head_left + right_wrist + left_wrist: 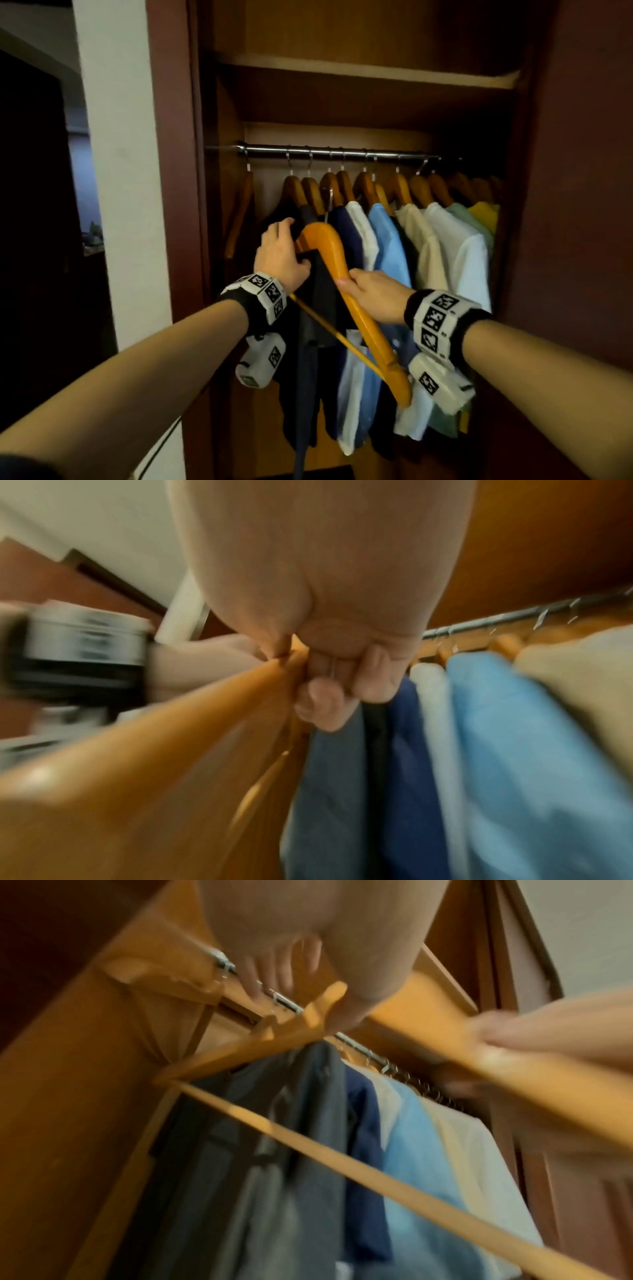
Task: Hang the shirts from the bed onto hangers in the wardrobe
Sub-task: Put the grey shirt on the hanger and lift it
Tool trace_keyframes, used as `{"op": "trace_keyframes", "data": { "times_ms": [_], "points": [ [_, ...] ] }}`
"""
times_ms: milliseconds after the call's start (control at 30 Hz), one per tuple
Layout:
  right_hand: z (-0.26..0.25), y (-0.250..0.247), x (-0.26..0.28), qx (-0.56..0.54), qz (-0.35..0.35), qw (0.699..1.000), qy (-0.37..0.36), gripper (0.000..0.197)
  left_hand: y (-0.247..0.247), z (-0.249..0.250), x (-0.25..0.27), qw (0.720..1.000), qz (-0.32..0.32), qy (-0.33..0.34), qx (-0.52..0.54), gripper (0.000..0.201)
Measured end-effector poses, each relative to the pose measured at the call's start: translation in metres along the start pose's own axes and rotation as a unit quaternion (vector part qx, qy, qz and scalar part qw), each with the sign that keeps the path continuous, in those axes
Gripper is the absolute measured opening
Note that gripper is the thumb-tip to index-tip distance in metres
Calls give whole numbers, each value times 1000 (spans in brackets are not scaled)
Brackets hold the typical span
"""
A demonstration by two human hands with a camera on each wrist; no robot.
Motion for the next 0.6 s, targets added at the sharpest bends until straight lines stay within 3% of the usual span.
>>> {"op": "trace_keyframes", "data": {
  "times_ms": [33,167,267,333,400,467,600],
  "points": [
    [6,-2,20,17,-10,1000,-4,35,7,11,7,1000,-11,9,-19,74],
    [45,-13,112,33,-50,998,23,34,41,71,63,998,-59,18,4,39],
    [87,-13,187,-78,-83,987,113,25,72,126,127,992,-114,45,26,33],
    [120,-4,238,-180,-63,962,195,15,96,168,175,979,-178,94,25,41],
    [157,7,293,-230,-2,929,290,17,123,211,220,965,-226,128,40,42],
    [191,20,357,-235,49,894,378,25,150,251,267,945,-283,155,56,37],
    [240,53,488,-204,83,844,489,28,205,321,369,881,-443,155,68,25]
  ]
}}
Point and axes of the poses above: each hand's wrist, its own x-axis away from the middle knuckle, its own y-axis out of the palm, z = x × y, the point moved 2 cm from there along -x, towards the middle knuckle, and after that the axes turned 3 degrees about y, right-handed, at the moved point
